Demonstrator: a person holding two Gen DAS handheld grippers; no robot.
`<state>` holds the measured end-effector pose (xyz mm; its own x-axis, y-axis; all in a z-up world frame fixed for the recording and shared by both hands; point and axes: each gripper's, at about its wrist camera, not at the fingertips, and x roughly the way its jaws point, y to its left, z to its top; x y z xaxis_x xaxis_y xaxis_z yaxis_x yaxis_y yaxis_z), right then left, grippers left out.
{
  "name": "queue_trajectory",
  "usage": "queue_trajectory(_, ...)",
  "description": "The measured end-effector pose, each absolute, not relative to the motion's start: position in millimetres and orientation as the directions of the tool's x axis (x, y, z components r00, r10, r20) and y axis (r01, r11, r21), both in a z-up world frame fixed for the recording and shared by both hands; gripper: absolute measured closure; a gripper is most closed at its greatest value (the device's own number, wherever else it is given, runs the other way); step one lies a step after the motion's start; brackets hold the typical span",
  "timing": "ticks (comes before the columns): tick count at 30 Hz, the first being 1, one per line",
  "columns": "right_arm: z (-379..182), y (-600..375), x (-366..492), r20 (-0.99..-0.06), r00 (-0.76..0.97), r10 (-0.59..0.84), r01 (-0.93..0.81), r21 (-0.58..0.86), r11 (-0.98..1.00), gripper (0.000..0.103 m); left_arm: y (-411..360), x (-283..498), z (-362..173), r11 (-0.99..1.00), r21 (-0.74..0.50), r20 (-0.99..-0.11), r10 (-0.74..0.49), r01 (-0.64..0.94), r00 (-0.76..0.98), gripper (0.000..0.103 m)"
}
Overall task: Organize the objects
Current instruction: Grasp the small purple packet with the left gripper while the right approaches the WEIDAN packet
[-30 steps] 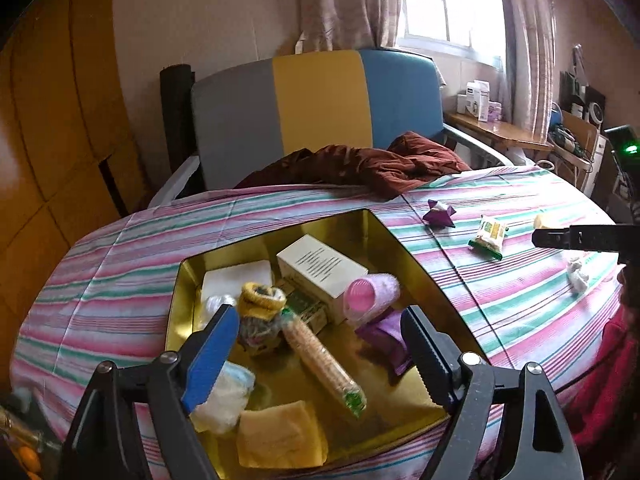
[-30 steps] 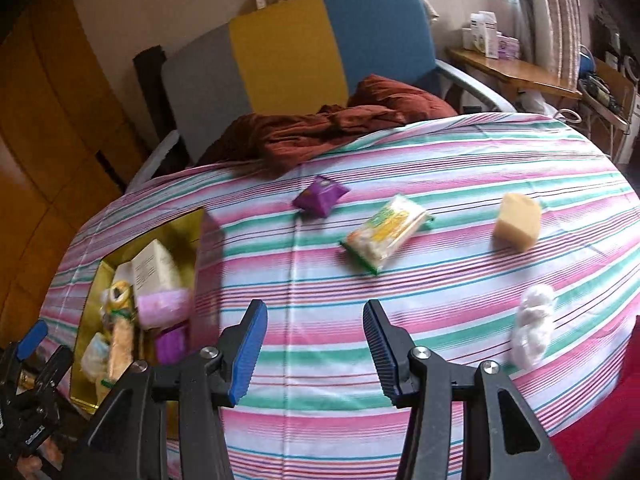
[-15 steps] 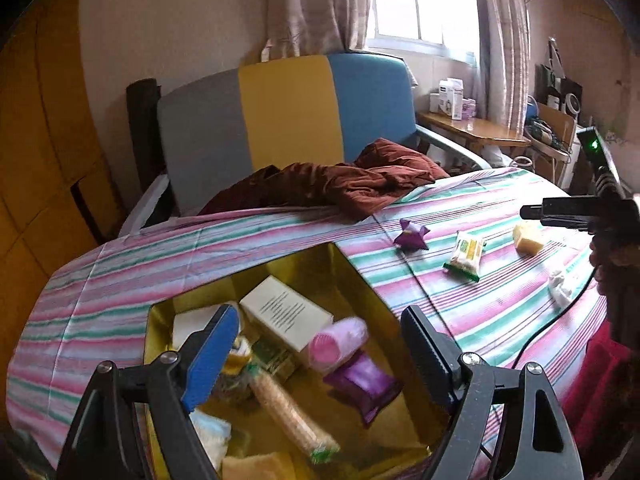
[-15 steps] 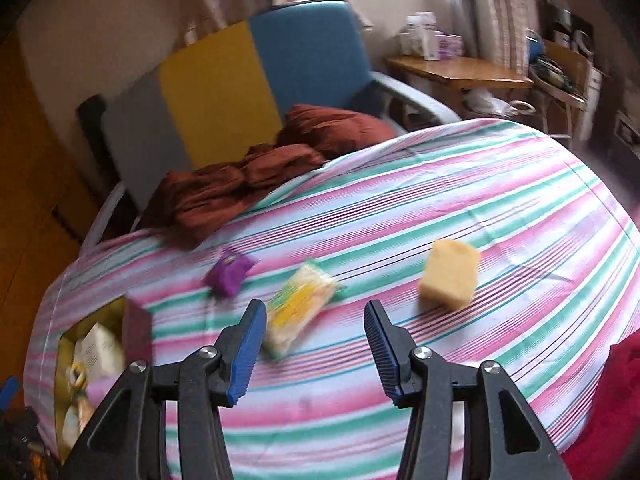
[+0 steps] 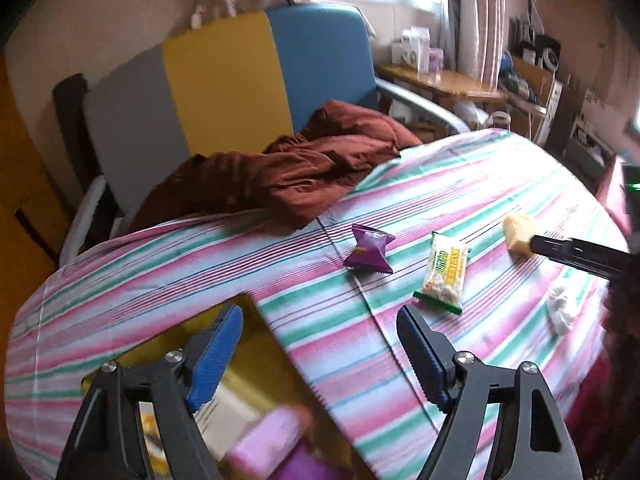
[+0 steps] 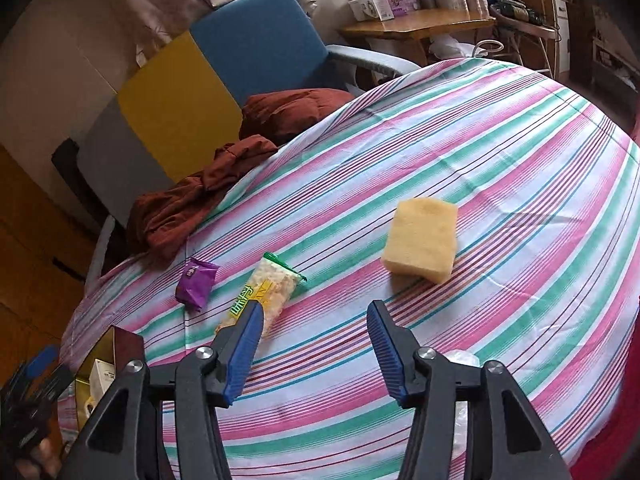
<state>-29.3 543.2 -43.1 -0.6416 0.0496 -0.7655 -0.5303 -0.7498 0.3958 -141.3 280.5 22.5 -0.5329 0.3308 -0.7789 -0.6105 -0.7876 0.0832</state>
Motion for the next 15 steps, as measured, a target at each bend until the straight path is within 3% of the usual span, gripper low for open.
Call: queue_trajectory(15, -49.0, 536.3, -33.4, -0.779, -0.626, -0.051, -0.479, 0.435, -0.763, 0.046, 389.6, -220.9, -62.0, -0.724, 0.144, -0.894, 0.198, -0.675, -0.403, 0.030)
